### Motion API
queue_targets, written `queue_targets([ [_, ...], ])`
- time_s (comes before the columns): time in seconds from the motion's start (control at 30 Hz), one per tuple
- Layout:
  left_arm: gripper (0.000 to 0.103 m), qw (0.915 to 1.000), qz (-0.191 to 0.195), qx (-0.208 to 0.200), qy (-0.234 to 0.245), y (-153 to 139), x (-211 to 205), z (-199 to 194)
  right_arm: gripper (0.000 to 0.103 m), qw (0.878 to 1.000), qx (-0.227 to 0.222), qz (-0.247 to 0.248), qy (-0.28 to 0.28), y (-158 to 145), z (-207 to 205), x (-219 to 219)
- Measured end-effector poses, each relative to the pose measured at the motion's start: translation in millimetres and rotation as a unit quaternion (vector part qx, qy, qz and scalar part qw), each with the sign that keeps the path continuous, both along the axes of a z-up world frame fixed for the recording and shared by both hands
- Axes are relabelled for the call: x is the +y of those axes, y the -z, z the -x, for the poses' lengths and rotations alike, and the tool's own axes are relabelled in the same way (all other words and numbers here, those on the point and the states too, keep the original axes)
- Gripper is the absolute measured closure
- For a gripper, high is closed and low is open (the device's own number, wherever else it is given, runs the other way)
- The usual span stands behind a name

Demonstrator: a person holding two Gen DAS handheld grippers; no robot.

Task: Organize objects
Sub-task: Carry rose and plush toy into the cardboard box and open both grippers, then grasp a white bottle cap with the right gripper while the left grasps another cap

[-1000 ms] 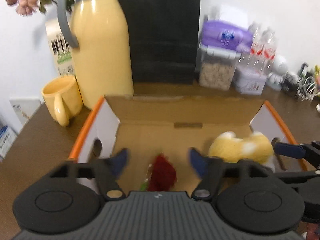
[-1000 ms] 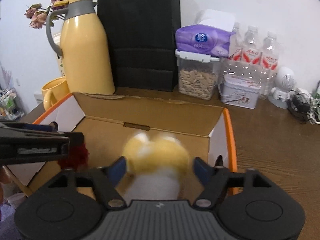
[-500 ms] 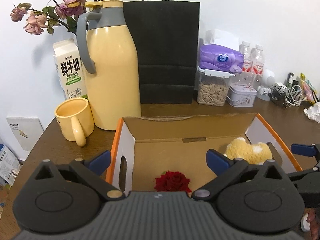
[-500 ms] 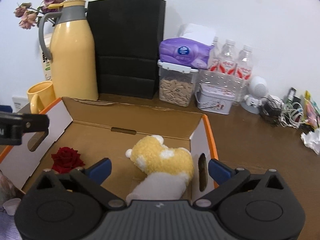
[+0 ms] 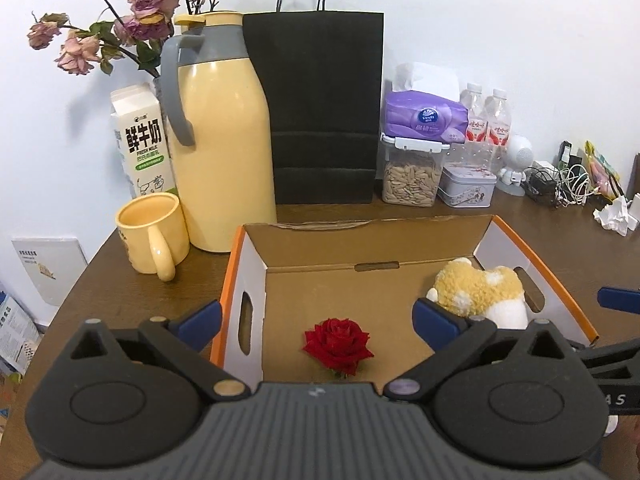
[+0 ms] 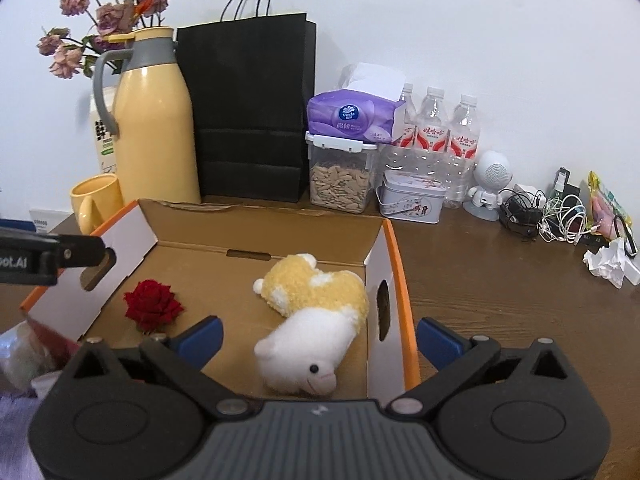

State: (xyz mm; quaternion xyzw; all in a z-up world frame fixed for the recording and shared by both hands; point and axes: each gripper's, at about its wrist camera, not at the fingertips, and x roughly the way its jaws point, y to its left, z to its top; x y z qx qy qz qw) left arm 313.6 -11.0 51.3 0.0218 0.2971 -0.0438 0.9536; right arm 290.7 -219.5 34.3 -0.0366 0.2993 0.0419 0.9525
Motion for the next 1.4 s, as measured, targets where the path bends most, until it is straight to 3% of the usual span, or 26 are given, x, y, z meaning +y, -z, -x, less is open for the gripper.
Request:
queue_targets([
  [0.23,0.000,0.9995,-0.013,-0.030,0.000,-15,-1,45,0.000,0.999,-0.026,-0.006,-0.020,-22,42,-9],
  [0.47,0.000,0.9964,-0.019,-0.079,0.022,-37,-1,125,0.000,0.998,-0.054,0.003,-0.042,-43,113,-16],
  [0.67,0.000,0.9949,-0.016,-0.096,0.025,-32,5,189,0.000,0.995,-0.069,0.002,-0.068,-45,178,-23],
  [0.97,0.000,0.9970,-0.005,-0.077,0.010,5,19,254,0.000,0.996,-0.051,-0.014,-0.074,-15,244,-30],
  [1.17,0.000,0.9981,0.016,-0.056,-0.022,30,26,273,0.000,0.997,-0.033,-0.036,-0.065,16,268,-35],
  [1.4,0.000,0.9987,0.019,-0.042,-0.020,50,24,289,0.001,0.996,-0.024,-0.030,-0.078,43,286,-23],
])
